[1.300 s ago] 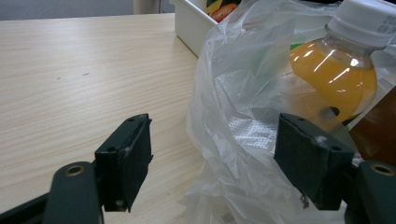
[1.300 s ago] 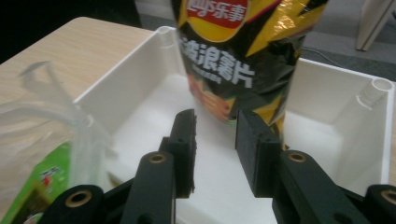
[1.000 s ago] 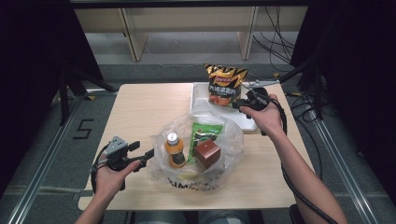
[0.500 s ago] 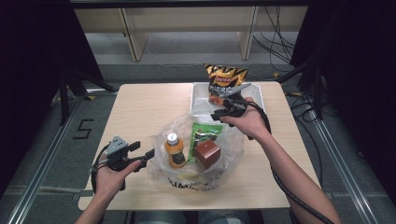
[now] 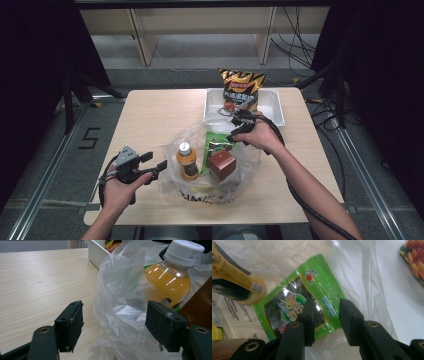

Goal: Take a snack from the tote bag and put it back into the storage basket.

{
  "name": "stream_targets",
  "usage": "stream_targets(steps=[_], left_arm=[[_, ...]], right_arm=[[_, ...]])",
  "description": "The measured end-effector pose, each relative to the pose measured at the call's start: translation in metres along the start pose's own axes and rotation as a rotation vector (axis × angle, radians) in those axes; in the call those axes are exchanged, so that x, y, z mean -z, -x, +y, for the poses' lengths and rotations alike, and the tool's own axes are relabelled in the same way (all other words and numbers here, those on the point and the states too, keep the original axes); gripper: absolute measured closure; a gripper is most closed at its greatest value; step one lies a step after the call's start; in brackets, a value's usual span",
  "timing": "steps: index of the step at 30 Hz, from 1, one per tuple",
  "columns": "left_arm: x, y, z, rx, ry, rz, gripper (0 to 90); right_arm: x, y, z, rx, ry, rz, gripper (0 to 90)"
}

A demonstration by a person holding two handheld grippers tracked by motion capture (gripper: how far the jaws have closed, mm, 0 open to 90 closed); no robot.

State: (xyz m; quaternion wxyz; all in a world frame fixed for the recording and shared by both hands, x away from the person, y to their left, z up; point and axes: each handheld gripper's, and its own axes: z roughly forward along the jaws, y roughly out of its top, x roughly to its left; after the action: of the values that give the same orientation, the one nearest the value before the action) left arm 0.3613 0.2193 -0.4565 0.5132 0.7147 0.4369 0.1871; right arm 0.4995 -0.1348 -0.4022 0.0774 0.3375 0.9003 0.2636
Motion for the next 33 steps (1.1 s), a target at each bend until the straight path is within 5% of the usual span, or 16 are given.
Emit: stream_targets(steps=[13,20,23,28,30,33], left_arm=[[-0.004,0.005,-0.001,-0.001,-0.010,-0.014,30.8],[-0.006,0.006,-0.001,0.002,-0.010,-0.019,30.8],[-0.006,0.006,-0.001,-0.003,-0.011,-0.019,30.8],[-0.006,0.006,-0.001,-0.009,-0.011,-0.018,30.8],[-0.006,0.006,-0.001,-0.011,-0.013,-0.019,30.8],[-0.006,0.006,-0.001,-0.012,-0.014,-0.017,30.7]], right_arm=[[-0.016,0.016,-0.028,-0.077,-0.102,-0.006,58.3],[-0.025,0.018,-0.031,-0.145,-0.062,0.044,54.3],[-0.018,0.021,-0.029,-0.109,-0.026,0.039,54.3],[-0.010,0.017,-0.023,-0.186,0.048,0.061,55.1],[-0.008,0.015,-0.021,-0.226,0.043,0.099,55.8],[-0.014,0.016,-0.023,-0.244,0.010,0.093,54.9]])
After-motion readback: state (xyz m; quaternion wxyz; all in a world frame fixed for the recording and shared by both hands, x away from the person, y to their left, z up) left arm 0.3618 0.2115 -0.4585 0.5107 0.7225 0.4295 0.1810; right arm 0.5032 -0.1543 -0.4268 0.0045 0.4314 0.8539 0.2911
